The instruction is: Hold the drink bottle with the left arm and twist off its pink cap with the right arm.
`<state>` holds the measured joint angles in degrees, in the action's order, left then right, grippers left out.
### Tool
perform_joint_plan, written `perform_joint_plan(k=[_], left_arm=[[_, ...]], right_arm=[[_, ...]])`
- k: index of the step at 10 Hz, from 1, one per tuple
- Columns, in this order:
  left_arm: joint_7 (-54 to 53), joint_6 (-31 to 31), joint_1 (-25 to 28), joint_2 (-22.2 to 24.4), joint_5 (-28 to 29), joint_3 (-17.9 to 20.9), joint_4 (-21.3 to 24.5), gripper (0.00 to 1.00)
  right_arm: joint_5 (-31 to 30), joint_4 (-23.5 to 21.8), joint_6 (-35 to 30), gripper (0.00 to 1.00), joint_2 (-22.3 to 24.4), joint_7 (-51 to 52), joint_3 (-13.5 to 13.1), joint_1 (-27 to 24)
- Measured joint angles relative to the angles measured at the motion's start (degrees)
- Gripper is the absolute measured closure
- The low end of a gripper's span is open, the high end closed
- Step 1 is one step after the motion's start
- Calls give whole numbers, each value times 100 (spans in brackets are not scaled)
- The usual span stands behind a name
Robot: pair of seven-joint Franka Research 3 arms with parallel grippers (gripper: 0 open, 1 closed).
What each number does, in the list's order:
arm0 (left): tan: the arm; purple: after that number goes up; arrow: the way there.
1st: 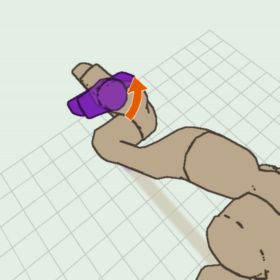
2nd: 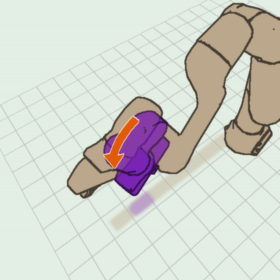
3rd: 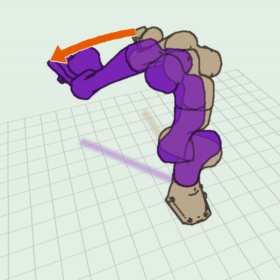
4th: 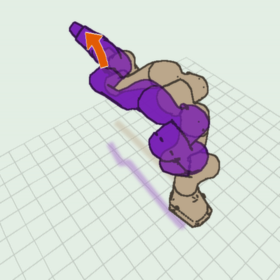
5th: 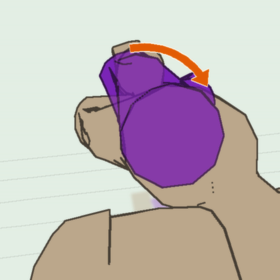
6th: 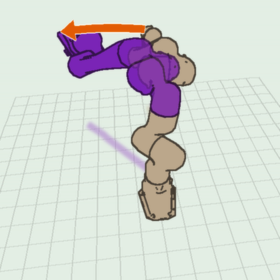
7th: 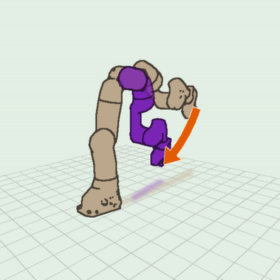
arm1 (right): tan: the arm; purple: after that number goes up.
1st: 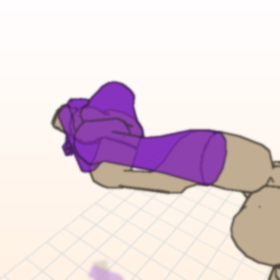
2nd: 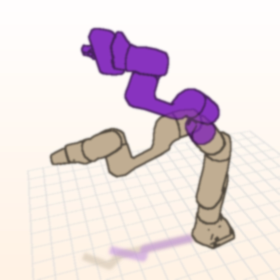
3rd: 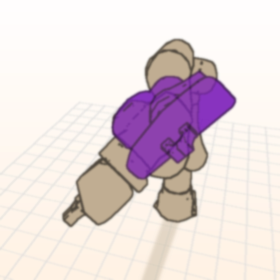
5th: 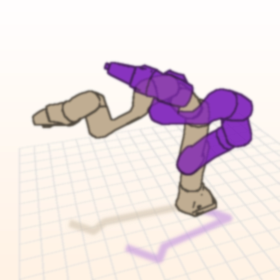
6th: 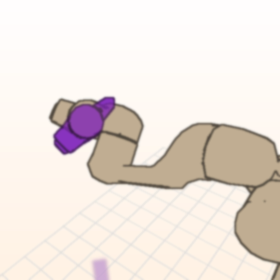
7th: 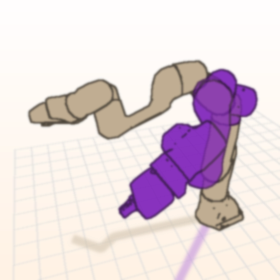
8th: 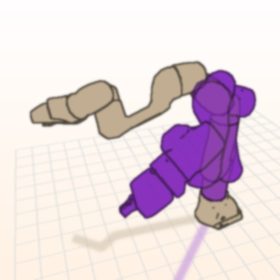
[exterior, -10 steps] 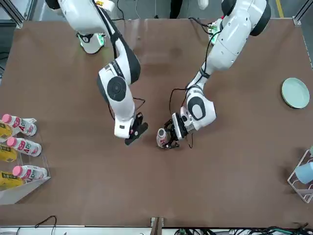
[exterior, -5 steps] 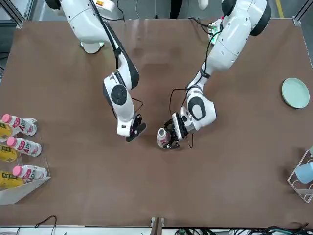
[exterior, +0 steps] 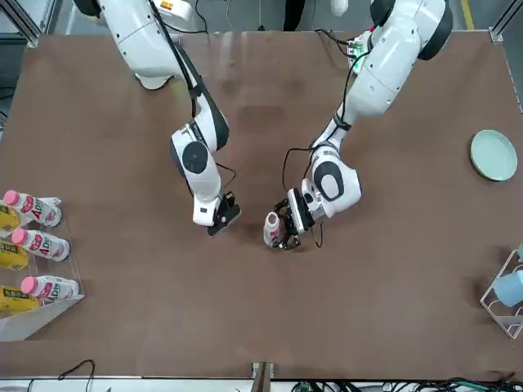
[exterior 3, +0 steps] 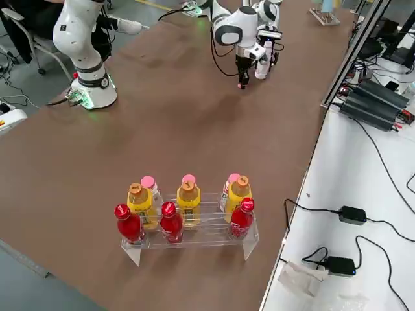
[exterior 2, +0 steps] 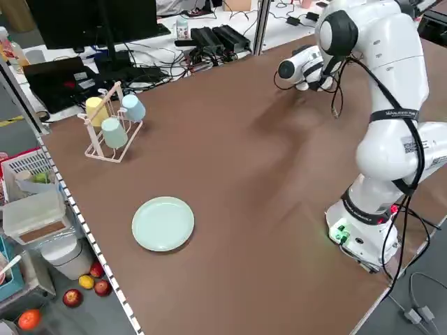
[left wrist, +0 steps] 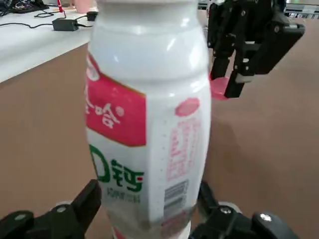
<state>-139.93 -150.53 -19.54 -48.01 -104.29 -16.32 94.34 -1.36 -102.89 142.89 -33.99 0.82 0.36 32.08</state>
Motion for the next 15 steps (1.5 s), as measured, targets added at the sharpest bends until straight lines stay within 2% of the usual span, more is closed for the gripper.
perform_joint_plan(k=[3,5,6,8,9,11,13,15], left_arm=[[0,0,15,0,-24,1,0,3],[1,1,89,1,-25,1,-4,2],[1,1,127,2,-25,1,-6,2],[8,1,216,38,-25,0,8,2],[12,1,271,104,-25,1,58,2],[14,0,421,336,-25,0,277,2],[59,1,586,591,103,-8,515,2],[693,95,823,929,954,-24,683,2]], right_arm=[[0,-10,121,57,-184,0,13,1],[0,-9,140,52,-220,0,10,1],[0,-2,139,43,-220,-4,2,-1],[0,117,-49,15,-211,-11,-9,-19],[0,274,-383,1,-176,-22,-16,-32],[0,561,-990,0,135,-44,-25,-94],[0,589,-1263,0,457,-53,-26,-160],[0,593,-1519,0,688,-68,-27,-213]])
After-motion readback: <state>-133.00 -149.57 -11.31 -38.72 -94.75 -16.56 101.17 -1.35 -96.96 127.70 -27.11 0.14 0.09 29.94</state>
